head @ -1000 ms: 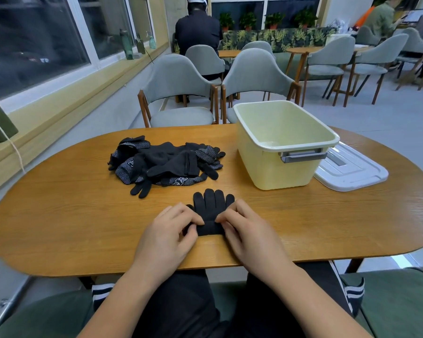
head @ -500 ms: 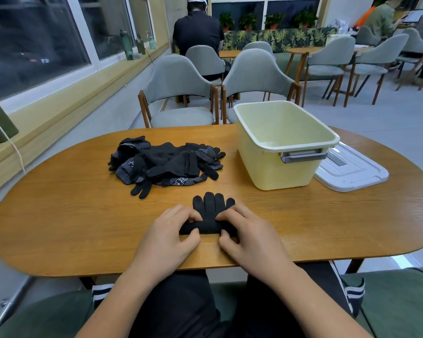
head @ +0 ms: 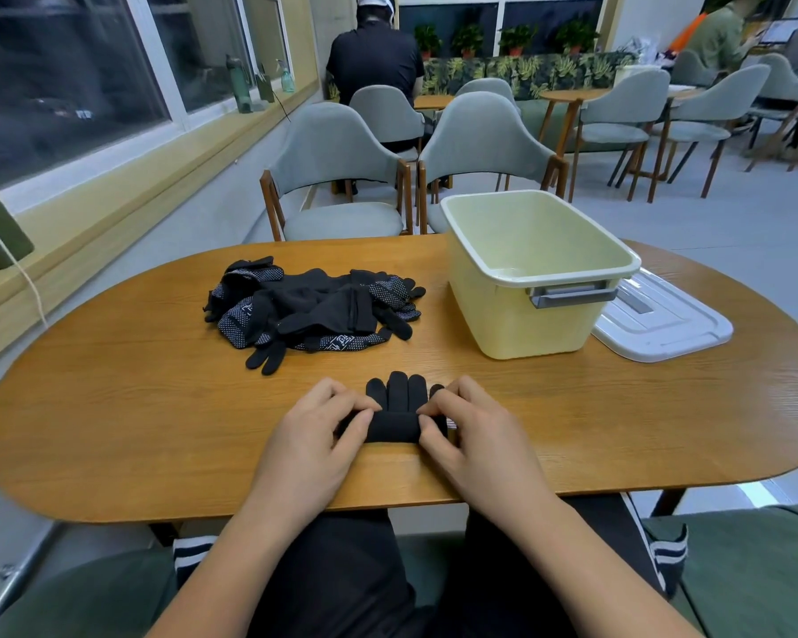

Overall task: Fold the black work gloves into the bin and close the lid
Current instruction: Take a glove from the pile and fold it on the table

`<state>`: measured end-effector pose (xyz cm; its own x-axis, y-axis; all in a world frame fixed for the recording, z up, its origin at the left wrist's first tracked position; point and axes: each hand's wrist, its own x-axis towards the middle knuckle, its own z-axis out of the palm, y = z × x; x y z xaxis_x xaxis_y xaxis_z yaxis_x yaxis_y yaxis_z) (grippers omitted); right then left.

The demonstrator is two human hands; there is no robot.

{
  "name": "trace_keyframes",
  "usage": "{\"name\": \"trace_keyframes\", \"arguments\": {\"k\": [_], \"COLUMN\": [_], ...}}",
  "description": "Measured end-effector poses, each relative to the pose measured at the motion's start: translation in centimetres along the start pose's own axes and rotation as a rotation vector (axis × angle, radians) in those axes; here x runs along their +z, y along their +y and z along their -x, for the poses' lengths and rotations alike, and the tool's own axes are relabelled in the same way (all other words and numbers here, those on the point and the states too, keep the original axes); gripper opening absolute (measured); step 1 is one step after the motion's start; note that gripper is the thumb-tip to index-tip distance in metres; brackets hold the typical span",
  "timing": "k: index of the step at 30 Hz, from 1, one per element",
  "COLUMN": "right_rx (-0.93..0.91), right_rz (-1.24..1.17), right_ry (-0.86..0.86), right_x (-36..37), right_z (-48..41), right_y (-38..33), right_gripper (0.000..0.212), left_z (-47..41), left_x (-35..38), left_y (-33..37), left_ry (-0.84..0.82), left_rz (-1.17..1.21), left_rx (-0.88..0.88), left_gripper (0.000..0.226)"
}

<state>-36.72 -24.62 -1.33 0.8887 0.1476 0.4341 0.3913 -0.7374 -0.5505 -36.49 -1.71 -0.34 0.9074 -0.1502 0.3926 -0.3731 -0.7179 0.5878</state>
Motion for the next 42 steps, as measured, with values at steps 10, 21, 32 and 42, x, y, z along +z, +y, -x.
{"name": "trace_keyframes", "arguments": {"k": [10, 21, 32, 42], "right_rx": [-0.123, -0.076, -0.015, -0.032], "right_rz": [0.041, 0.058, -0.063, 0.029], "right_ry": [-0.012, -0.068, 0.004, 0.078], "right_x": [-0.1, -0.3, -0.4, 0.0], "right_z": [0.2, 0.4, 0.1, 0.1], "right_y": [0.3, 0.1, 0.2, 0.2], "right_gripper": [0.018, 0.029, 0.006, 0.009], "left_z": [0.4, 0.2, 0.2, 0.3], "left_x": [-0.5, -0.5, -0.1, -0.2], "left_y": [0.5, 0.1, -0.3, 0.1], "left_ry": [-0.048, -0.079, -0.042, 0.039], "left_rz": [-0.061, -0.056, 0.01, -0.078], "left_rx": [0.11, 0.058, 0.018, 0.103], "left_gripper": [0.031, 0.037, 0.019, 0.017]}}
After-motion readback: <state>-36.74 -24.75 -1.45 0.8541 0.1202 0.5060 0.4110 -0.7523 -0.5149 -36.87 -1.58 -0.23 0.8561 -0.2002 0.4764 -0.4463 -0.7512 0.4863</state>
